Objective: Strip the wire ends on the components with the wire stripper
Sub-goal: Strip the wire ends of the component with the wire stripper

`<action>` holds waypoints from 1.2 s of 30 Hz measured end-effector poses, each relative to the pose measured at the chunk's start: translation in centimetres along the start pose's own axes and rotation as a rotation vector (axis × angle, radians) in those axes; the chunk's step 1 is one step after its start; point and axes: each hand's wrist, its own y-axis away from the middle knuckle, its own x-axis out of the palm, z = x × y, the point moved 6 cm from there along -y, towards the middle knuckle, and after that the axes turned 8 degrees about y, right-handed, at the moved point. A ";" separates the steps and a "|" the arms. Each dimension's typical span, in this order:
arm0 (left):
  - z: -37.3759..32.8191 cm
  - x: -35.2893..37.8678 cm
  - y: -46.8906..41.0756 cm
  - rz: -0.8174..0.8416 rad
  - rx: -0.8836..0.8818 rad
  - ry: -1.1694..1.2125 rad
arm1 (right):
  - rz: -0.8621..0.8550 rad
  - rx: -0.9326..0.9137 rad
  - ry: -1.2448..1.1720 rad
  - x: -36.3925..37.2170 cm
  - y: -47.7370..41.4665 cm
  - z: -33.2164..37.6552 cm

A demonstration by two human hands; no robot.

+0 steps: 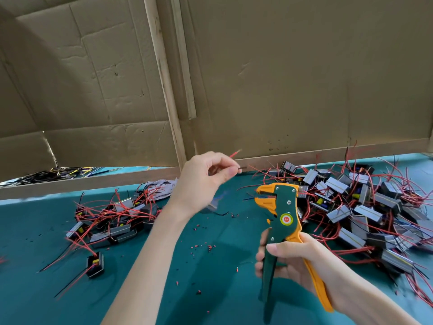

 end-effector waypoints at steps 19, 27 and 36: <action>-1.4 9.6 -1.5 0.282 0.017 0.246 | -0.064 0.082 -0.082 -2.2 -1.3 -1.6; 10.6 -7.8 5.9 0.549 -0.835 -1.173 | -0.056 0.091 -0.052 -2.0 -1.4 -1.8; 14.2 -13.6 10.3 0.491 -1.018 -1.174 | -0.058 0.094 -0.026 -1.3 -0.9 -1.7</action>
